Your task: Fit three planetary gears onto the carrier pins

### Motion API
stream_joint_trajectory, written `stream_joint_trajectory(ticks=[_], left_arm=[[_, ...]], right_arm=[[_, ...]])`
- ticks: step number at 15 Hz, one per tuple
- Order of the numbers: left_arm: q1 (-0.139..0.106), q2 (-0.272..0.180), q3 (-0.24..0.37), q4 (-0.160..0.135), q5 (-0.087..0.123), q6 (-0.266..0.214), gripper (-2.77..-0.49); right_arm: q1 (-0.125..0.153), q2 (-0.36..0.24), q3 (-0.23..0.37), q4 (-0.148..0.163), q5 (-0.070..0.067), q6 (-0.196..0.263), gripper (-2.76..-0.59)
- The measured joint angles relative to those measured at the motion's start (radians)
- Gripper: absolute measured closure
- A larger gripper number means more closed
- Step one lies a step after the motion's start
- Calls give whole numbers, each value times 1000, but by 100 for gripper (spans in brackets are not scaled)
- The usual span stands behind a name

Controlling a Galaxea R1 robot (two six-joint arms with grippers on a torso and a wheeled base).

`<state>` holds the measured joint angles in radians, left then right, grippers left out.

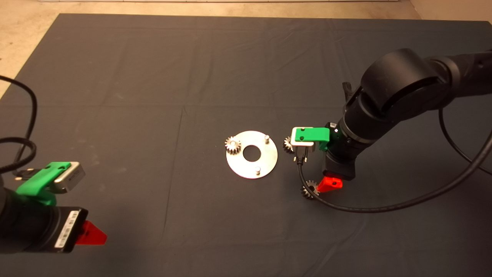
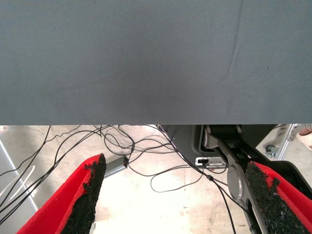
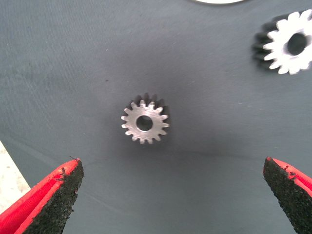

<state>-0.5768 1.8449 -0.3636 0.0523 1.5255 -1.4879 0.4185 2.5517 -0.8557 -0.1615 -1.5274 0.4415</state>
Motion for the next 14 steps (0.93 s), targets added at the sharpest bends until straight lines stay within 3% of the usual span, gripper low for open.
stream_joint_trajectory(ticks=[3,7,10,14], left_arm=[[0,0,0,0,0,0,-204],[0,0,0,0,0,0,-204],[0,0,1,0,0,0,-204],[0,0,1,0,0,-1,-204]], right_arm=[[-34,0,0,-11,1,-2,-275],[-86,0,0,-61,0,-3,-275],[-121,0,0,-101,0,-3,-275],[-165,0,24,-185,0,-3,-275]])
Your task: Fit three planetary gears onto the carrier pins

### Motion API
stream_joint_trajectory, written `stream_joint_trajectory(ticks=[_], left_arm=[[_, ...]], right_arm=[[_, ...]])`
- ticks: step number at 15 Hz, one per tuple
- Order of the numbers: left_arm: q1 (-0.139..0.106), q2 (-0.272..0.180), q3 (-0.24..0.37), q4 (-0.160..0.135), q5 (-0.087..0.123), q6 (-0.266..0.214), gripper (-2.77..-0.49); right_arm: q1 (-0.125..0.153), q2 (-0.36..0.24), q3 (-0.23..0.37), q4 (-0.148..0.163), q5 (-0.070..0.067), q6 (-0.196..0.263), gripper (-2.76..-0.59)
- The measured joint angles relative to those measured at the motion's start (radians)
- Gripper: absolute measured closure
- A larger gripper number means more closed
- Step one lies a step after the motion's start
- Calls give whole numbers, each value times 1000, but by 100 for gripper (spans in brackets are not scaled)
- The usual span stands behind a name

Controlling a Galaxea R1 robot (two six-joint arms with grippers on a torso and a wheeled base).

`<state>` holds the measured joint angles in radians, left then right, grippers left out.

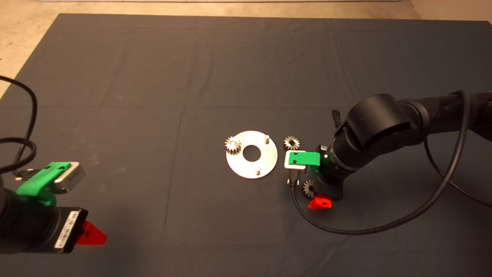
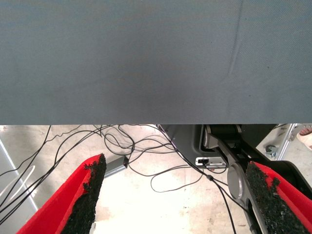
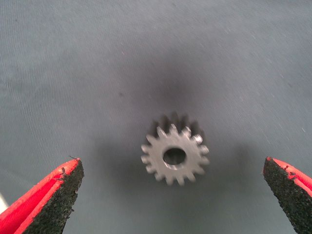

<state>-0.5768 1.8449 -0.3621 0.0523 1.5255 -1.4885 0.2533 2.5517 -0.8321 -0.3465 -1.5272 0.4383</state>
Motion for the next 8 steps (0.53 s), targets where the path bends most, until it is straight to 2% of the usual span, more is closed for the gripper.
stream_joint_trajectory(ticks=[4,8], left_arm=[[0,0,0,0,0,0,-204],[0,0,0,0,0,0,-204]], right_arm=[[-18,0,13,-50,0,-11,-275],[-48,-1,18,-98,0,-23,-275]])
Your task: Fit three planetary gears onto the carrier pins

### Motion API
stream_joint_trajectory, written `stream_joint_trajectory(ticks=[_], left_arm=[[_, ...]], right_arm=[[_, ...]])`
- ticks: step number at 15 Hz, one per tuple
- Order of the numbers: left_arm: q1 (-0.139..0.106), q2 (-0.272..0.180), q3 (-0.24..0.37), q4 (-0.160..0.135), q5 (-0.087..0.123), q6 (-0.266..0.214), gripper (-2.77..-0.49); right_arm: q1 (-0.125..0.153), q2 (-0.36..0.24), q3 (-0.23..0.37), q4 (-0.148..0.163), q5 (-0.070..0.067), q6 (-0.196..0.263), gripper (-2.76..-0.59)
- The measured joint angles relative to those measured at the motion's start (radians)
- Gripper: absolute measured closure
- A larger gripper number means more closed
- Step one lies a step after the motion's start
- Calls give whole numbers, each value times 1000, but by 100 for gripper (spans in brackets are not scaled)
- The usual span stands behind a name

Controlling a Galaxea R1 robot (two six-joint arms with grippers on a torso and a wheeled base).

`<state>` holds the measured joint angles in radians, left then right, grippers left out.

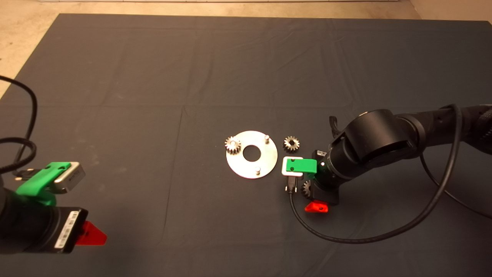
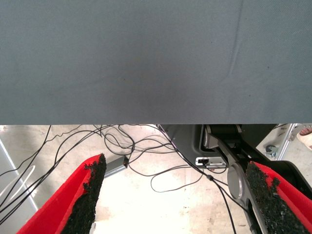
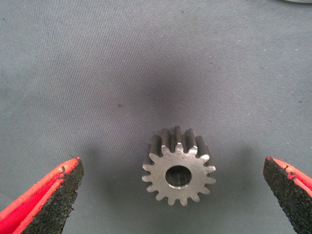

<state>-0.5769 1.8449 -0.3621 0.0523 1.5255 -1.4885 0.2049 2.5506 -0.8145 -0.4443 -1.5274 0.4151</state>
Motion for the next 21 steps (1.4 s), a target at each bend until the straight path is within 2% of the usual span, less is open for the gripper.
stream_joint_trajectory(ticks=[2,6,14,15,18,19,21], left_arm=[[0,0,0,0,0,0,-204],[0,0,0,0,0,0,-204],[0,0,0,0,0,0,-204],[0,0,0,0,0,0,-204],[0,0,0,0,0,-1,-204],[0,0,0,0,0,-1,-204],[0,0,0,0,0,-1,-204]], right_arm=[[0,-3,0,-12,0,-4,-275],[-25,-21,0,-22,1,-8,-275],[-28,-52,0,-30,-1,-10,-269],[-30,-52,0,-30,-1,-11,-259],[-31,-52,0,-30,-1,-11,-253],[-36,-52,0,-30,-1,-11,-242],[-40,-52,0,-30,-1,-11,-240]])
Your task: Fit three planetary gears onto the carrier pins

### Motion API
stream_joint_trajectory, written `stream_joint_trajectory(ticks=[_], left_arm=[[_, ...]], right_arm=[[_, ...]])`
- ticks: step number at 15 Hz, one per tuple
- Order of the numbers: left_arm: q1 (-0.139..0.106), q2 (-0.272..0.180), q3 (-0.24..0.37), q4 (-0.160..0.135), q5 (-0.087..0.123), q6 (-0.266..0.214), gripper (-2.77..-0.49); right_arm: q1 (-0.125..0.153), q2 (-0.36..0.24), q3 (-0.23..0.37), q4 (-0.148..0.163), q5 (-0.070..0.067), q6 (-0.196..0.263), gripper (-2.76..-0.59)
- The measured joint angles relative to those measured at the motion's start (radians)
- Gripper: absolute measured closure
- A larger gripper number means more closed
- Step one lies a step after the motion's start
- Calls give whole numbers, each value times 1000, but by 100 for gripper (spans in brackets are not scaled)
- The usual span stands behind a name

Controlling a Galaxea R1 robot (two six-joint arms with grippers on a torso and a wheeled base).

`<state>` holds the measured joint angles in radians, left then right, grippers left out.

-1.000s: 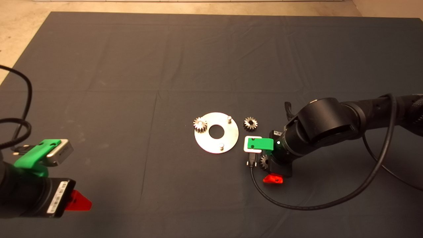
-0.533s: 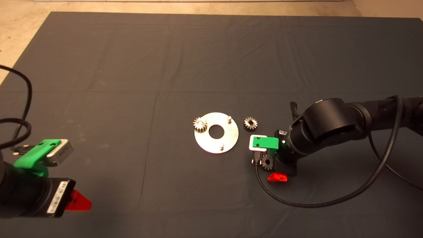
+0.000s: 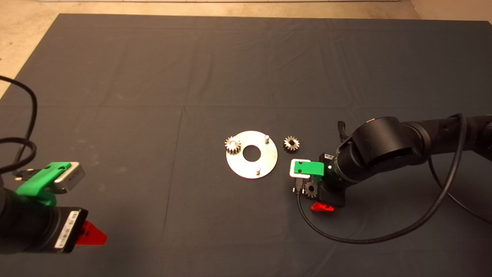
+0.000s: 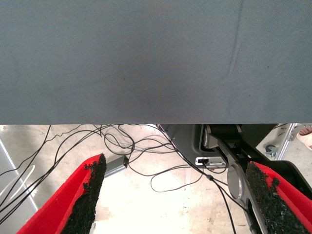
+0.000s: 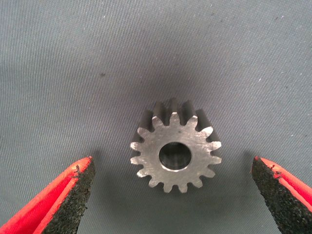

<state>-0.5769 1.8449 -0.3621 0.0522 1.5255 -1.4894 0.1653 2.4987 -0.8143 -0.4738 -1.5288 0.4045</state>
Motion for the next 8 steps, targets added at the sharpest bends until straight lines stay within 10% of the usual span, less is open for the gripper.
stream_joint_trajectory(ticks=[8], left_arm=[[0,0,0,0,0,0,-204]], right_arm=[[-2,3,0,0,0,0,-210]])
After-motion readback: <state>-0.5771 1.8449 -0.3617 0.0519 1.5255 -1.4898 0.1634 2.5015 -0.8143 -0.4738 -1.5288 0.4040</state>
